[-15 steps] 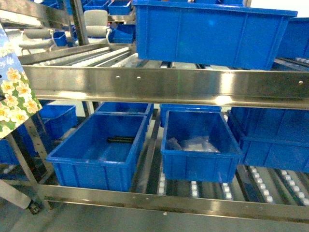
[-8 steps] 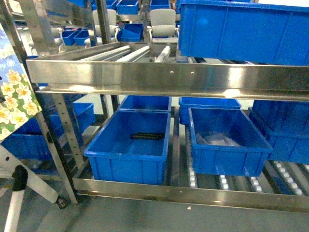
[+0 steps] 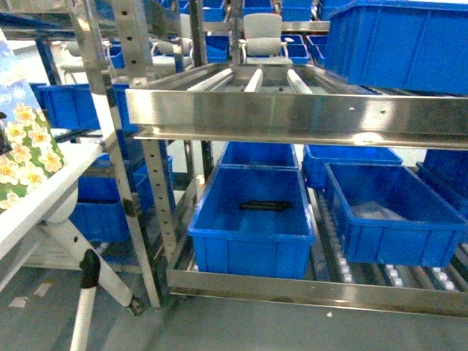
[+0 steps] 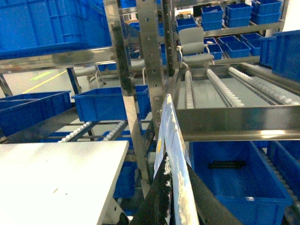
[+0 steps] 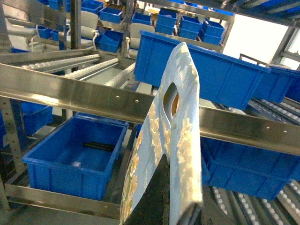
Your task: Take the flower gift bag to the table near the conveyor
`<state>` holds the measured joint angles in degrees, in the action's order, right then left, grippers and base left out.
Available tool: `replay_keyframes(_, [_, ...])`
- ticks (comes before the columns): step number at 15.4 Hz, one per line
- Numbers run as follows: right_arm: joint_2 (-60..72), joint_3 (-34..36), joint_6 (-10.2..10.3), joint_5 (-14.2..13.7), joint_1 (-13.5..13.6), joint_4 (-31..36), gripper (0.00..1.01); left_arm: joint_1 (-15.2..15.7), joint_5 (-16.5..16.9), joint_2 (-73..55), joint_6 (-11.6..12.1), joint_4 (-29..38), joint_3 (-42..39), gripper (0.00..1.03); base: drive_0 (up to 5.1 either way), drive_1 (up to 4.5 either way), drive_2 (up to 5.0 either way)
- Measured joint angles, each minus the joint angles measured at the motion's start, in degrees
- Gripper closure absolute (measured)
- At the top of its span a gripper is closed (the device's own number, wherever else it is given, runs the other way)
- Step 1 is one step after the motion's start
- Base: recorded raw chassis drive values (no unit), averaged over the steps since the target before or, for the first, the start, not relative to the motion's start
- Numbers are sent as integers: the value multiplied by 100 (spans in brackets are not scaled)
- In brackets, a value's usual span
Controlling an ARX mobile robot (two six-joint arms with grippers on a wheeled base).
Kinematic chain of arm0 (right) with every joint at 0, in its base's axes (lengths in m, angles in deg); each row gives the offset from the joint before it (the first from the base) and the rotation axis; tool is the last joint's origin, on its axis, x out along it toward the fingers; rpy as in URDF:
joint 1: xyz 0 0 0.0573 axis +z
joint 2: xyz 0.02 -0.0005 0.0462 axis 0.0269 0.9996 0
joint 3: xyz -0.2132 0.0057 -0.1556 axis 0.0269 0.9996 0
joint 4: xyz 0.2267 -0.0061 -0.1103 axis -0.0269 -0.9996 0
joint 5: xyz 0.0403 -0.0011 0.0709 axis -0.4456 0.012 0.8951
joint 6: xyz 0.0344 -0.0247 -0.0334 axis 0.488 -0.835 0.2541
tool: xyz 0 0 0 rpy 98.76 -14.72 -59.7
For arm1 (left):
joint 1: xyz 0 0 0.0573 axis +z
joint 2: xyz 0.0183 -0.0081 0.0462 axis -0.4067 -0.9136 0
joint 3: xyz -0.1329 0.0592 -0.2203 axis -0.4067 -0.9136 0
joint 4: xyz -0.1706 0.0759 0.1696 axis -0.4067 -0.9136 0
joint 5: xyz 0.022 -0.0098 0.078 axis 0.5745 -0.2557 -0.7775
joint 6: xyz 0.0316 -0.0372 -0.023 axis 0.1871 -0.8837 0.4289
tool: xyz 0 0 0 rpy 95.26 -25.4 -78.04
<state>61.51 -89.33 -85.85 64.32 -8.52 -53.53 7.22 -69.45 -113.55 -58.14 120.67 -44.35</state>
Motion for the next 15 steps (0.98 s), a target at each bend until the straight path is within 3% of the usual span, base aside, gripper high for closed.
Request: replay_keyframes(15, [0, 2, 0, -2, -2, -20, 99, 0, -2, -2, 0, -11, 0, 101, -498, 238, 238])
